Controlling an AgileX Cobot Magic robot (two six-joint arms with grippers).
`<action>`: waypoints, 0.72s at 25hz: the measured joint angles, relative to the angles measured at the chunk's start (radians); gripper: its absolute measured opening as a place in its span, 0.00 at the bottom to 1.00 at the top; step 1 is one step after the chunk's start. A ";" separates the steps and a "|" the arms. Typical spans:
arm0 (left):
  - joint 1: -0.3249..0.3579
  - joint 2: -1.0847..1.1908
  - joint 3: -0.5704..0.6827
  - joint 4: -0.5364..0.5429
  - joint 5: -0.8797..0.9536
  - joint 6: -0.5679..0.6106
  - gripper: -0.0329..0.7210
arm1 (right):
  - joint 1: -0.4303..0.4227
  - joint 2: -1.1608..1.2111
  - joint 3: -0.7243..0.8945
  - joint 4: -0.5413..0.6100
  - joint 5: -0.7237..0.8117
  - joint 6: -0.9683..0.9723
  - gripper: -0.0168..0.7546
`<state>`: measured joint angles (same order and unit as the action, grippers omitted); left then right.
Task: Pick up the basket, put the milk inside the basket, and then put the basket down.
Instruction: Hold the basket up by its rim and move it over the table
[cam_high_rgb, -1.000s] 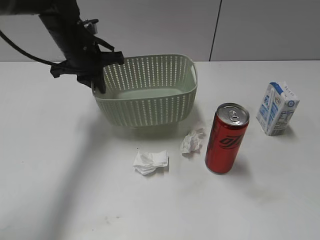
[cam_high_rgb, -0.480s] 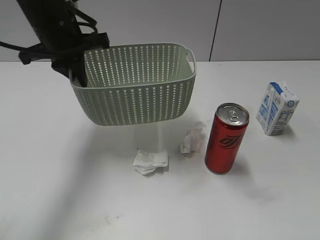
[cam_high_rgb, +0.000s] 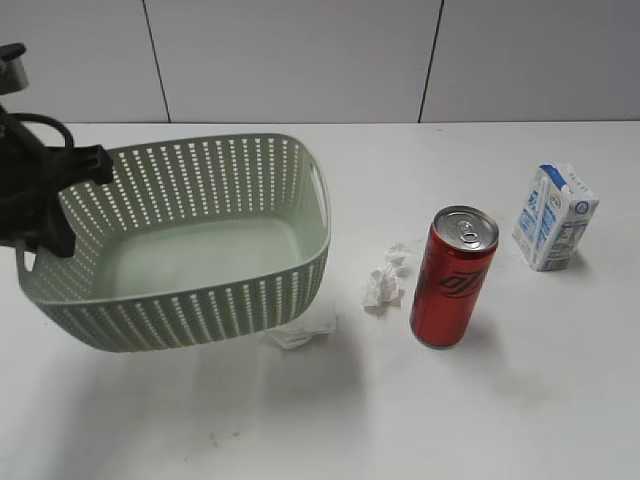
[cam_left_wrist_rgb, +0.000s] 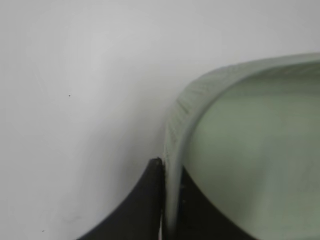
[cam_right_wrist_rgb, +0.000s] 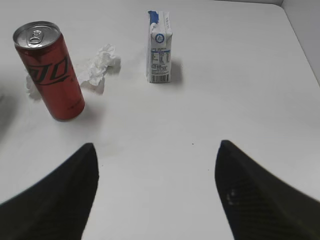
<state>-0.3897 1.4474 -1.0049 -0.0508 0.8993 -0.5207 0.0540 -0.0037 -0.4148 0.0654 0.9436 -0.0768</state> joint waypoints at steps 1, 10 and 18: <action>-0.001 -0.034 0.045 0.000 -0.025 -0.001 0.05 | 0.000 0.000 0.000 0.000 0.000 0.000 0.76; -0.108 -0.110 0.250 0.028 -0.089 -0.005 0.05 | 0.000 0.000 0.000 0.000 0.000 0.000 0.76; -0.201 -0.108 0.253 0.008 -0.176 -0.072 0.05 | 0.000 0.068 -0.031 0.000 -0.025 0.049 0.76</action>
<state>-0.5904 1.3396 -0.7517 -0.0426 0.7230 -0.5927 0.0540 0.0647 -0.4457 0.0654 0.9186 -0.0280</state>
